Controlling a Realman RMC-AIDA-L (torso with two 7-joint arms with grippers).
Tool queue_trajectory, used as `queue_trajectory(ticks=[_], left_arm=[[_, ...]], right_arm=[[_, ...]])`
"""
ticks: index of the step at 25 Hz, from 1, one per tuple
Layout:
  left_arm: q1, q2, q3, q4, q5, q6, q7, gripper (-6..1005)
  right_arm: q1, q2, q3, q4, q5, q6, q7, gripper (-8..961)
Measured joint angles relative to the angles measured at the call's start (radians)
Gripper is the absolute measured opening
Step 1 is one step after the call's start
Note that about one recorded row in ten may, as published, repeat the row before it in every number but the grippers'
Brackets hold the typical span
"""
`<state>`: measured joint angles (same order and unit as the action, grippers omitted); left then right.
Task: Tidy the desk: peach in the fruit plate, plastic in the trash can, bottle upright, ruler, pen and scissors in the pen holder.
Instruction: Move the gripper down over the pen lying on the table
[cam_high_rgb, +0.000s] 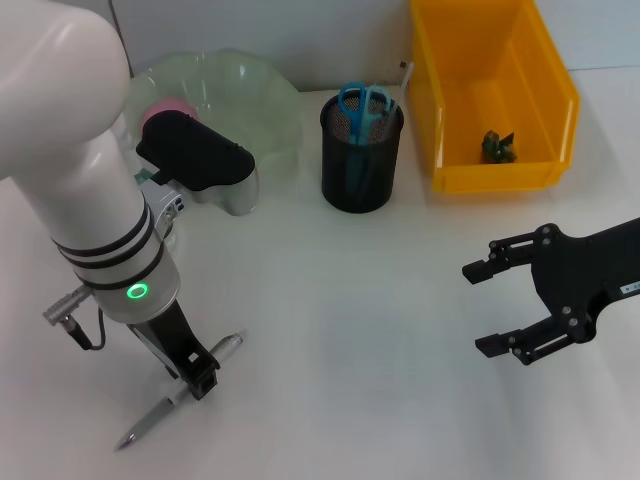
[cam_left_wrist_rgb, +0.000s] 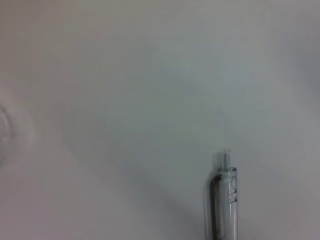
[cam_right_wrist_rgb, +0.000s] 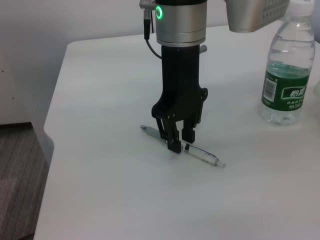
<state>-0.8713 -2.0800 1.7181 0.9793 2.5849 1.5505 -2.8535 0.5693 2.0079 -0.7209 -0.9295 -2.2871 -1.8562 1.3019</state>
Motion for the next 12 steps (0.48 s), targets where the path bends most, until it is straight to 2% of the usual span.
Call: queue_trajectory(ticks=[12], left_arm=[[0.007,0.0,0.002,-0.002,0.0,-0.006,-0.003,341]], right_arm=[[0.002,0.0,-0.001,0.0,0.001,0.002,0.0,812]])
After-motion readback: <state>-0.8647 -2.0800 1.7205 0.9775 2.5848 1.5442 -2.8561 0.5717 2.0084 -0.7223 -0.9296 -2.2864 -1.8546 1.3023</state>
